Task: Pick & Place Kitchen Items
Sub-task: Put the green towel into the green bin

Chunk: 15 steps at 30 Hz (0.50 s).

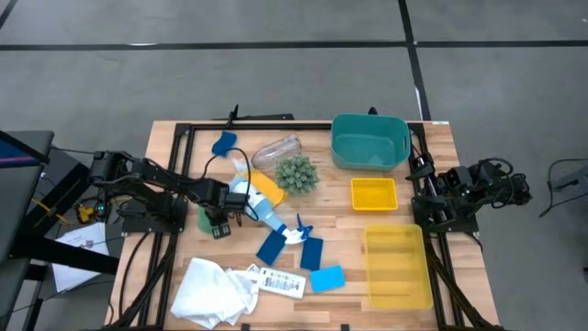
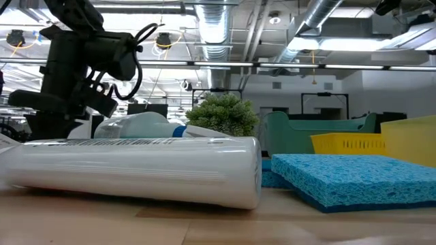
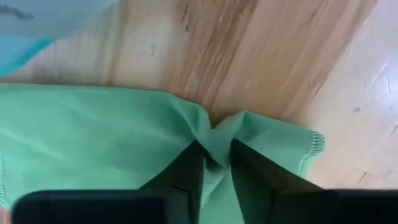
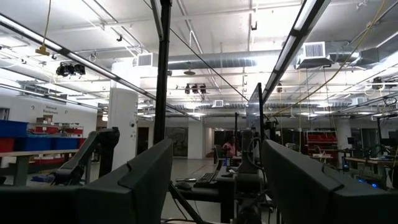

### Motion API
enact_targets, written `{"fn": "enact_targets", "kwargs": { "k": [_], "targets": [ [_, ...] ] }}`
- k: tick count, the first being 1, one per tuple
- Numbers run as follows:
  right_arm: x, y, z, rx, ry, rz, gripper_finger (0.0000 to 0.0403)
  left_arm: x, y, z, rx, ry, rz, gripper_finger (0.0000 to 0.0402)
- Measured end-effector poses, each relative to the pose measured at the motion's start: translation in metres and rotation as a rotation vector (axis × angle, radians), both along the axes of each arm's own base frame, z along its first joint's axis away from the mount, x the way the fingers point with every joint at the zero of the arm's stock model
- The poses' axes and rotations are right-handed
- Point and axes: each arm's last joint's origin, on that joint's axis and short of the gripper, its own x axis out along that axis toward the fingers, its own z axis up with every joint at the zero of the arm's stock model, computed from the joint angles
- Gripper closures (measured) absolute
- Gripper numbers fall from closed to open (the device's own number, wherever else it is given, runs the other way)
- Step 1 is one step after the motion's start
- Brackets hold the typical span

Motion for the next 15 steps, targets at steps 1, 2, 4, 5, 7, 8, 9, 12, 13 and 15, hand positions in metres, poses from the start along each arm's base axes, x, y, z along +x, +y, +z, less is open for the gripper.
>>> {"fn": "enact_targets", "kwargs": {
  "k": [1, 2, 4, 5, 7, 8, 9, 12, 13, 15],
  "targets": [
    [0.0, 0.0, 0.0, 0.0, 0.0, 0.0, 0.0163, 0.0, 0.0, 0.0, -0.007, 0.004, -0.001, 0.0356],
    [0.0, 0.0, 0.0, 0.0, 0.0, 0.0, 0.0163, -0.001, -0.001, 0.0, -0.014, 0.007, -0.003, 0.0369],
    [0.0, 0.0, 0.0, 0.0, 0.0, 0.0, 0.0163, -0.001, -0.002, 0.0, -0.024, 0.014, -0.008, 0.0391],
    [0.0, 0.0, 0.0, 0.0, 0.0, 0.0, 0.0163, -0.002, -0.003, 0.001, -0.025, 0.012, -0.011, 0.0395],
    [0.0, 0.0, 0.0, 0.0, 0.0, 0.0, 0.0163, -0.003, -0.005, 0.002, -0.032, 0.006, -0.019, 0.0394],
    [0.0, 0.0, 0.0, 0.0, 0.0, 0.0, 0.0163, -0.003, -0.006, 0.004, -0.038, -0.001, -0.025, 0.0393],
    [0.0, 0.0, 0.0, 0.0, 0.0, 0.0, 0.0163, -0.005, -0.007, 0.005, -0.048, -0.005, -0.031, 0.0394],
    [0.0, 0.0, 0.0, 0.0, 0.001, 0.0, 0.0163, -0.007, -0.011, 0.012, -0.062, -0.043, -0.05, 0.0398],
    [0.0, 0.0, 0.0, 0.0, 0.001, 0.0, 0.0163, -0.007, -0.012, 0.015, -0.064, -0.062, -0.057, 0.0399],
    [0.0, 0.0, 0.0, 0.0, 0.001, 0.0, 0.0163, -0.01, -0.014, 0.021, -0.066, -0.096, -0.07, 0.0398]
  ]
}}
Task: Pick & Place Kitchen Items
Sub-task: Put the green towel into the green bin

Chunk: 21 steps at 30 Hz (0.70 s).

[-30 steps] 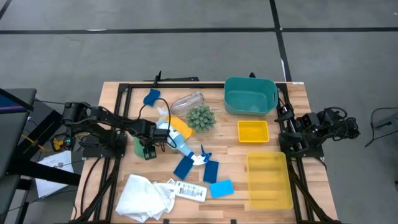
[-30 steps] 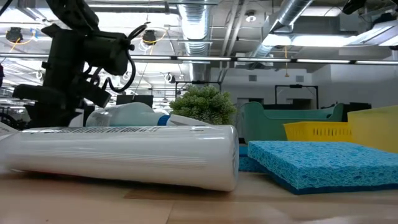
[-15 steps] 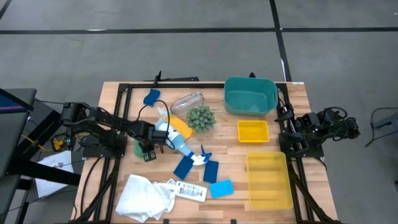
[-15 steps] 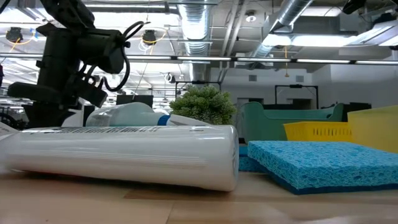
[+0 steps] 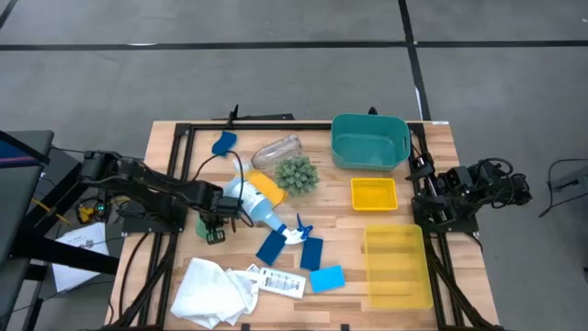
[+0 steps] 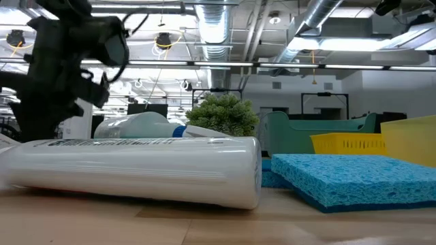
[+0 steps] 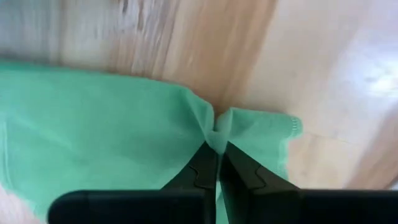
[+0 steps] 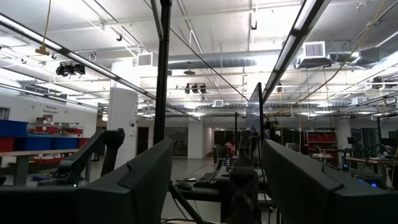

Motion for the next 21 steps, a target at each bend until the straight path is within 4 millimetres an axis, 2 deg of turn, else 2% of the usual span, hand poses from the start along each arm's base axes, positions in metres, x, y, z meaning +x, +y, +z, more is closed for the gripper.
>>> {"fn": "enact_targets", "kwargs": {
  "k": [12, 21],
  "targets": [
    [0.0, 0.0, 0.0, 0.0, 0.0, 0.0, 0.0163, -0.015, -0.01, 0.034, -0.033, -0.209, -0.028, 0.04],
    [0.0, 0.0, 0.0, 0.0, 0.001, -0.001, 0.0163, -0.02, -0.018, 0.04, -0.048, -0.248, -0.047, 0.04]
  ]
}}
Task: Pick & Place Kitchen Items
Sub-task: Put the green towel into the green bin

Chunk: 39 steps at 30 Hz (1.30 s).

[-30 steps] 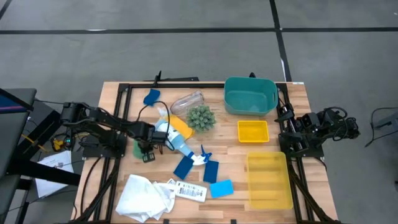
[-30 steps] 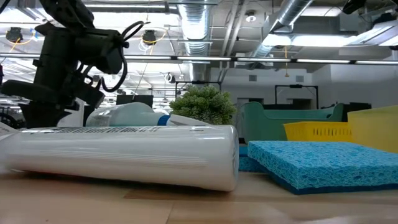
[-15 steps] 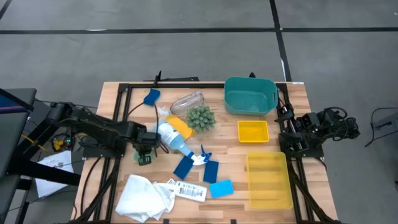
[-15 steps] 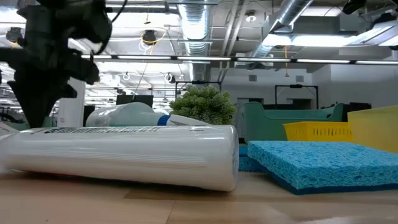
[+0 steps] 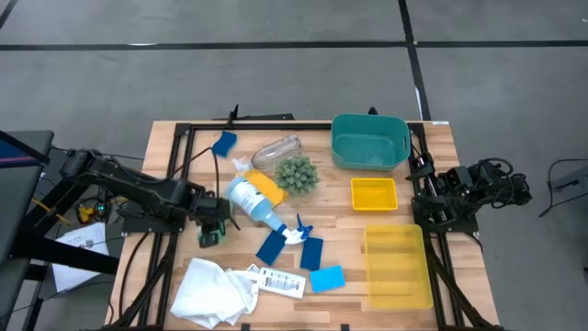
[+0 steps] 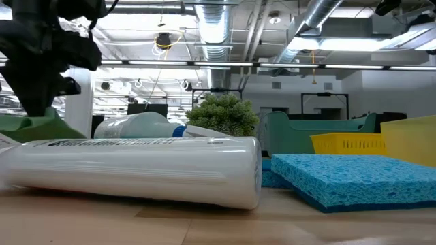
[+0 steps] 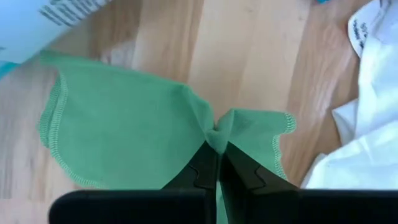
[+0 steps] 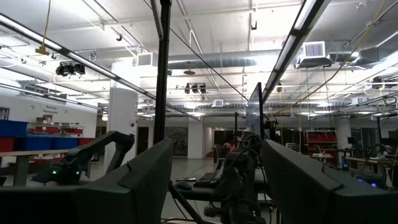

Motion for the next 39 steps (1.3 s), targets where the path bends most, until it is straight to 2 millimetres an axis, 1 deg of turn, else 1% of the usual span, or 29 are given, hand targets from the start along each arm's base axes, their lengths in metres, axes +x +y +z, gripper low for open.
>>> {"fn": "enact_targets", "kwargs": {
  "k": [4, 7, 19, 27, 30, 33, 39],
  "targets": [
    [0.0, 0.0, 0.0, 0.0, 0.0, 0.0, 0.0163, 0.0, -0.007, 0.001, -0.053, -0.003, -0.014, 0.0401],
    [0.0, 0.0, 0.0, 0.0, 0.0, -0.001, 0.0163, 0.004, -0.013, 0.003, -0.076, -0.059, -0.051, 0.0401],
    [0.0, 0.0, 0.0, 0.001, 0.0, 0.0, 0.0163, 0.024, -0.045, 0.021, -0.229, -0.399, -0.304, 0.0401],
    [0.0, 0.0, 0.0, 0.007, 0.002, 0.004, 0.0163, 0.033, -0.06, 0.038, -0.234, -0.66, -0.474, 0.0401],
    [0.0, 0.0, 0.0, 0.007, 0.002, 0.004, 0.0163, 0.037, -0.064, 0.046, -0.211, -0.785, -0.548, 0.0401],
    [0.0, 0.0, 0.0, 0.007, 0.002, 0.003, 0.0163, 0.042, -0.066, 0.057, -0.137, -0.949, -0.626, 0.0401],
    [0.0, 0.0, 0.0, 0.008, 0.003, 0.002, 0.0163, 0.051, -0.064, 0.082, 0.192, -1.302, -0.75, 0.0401]
  ]
}}
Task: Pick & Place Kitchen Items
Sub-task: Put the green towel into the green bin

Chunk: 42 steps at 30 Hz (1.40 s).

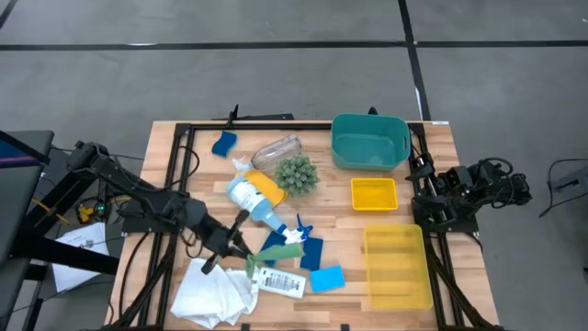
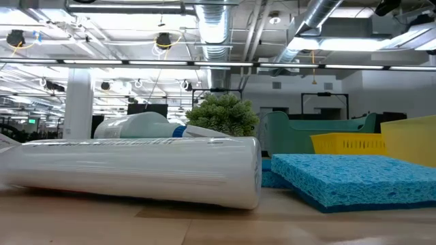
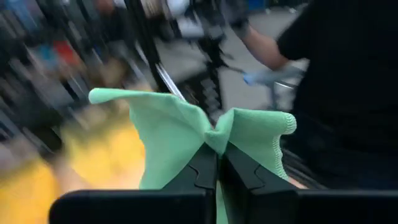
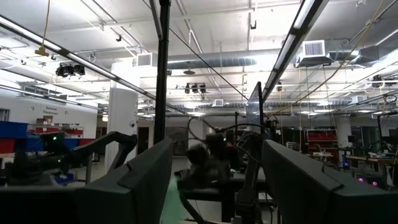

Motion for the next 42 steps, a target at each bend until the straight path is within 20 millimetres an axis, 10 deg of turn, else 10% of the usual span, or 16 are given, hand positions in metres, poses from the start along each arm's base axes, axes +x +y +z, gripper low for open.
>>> {"fn": "enact_targets", "kwargs": {
  "k": [16, 42],
  "targets": [
    [0.009, -0.002, -0.004, 0.014, 0.046, -0.111, 0.0163, 0.013, 0.053, 0.051, 0.017, -0.608, 0.349, 0.0401],
    [0.104, 0.016, -0.007, -0.135, 0.222, -0.175, 0.0163, 0.126, 0.067, -0.007, -0.111, -0.44, 0.336, 0.04]
  ]
}}
